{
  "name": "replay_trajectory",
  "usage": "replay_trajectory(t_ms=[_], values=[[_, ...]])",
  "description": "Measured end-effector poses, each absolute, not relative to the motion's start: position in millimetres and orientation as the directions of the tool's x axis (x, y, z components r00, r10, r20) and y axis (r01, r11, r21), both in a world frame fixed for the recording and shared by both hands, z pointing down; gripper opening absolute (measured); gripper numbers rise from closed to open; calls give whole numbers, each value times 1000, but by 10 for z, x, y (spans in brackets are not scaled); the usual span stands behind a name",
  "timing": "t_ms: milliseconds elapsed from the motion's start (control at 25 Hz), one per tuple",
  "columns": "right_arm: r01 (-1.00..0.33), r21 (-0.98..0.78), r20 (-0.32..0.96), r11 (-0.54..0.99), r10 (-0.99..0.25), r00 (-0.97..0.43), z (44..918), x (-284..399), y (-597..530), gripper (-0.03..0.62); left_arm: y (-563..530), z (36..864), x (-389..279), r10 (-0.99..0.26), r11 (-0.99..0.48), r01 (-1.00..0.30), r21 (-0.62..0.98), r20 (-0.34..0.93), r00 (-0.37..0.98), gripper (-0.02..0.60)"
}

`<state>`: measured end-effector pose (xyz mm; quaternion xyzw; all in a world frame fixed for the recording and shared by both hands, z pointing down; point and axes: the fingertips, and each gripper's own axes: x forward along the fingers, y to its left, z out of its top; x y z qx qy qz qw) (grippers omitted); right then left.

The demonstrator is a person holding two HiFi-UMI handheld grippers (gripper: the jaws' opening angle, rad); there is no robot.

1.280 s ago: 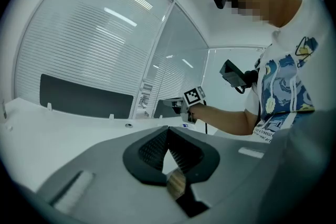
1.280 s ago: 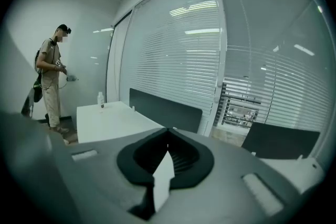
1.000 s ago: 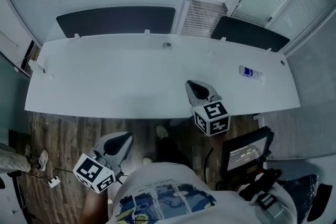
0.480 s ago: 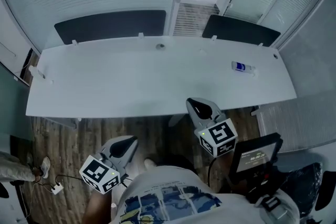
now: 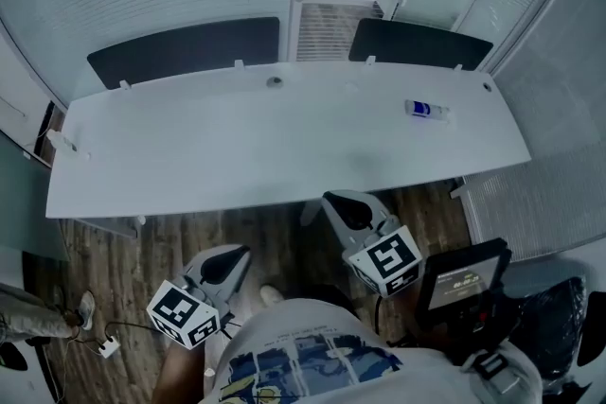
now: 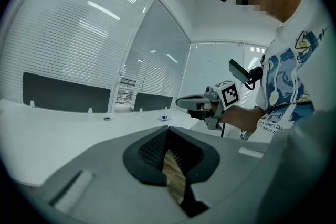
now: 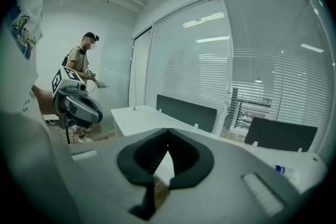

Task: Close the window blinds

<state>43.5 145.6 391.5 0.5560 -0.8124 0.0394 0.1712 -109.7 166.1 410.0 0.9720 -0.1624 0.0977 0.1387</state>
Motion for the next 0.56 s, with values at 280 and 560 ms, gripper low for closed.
replay_trajectory(t_ms=[280,560], values=[[-917,112,310,382,-891,-333,3895,515,1674,2,1870,4118,-962,-279,-912,-336,236,243,929,3],[-899,132,319,417,-877,-359,3756,570,1782,2,2003,3947,-803,-331,-901,-376,215,219,918,3]])
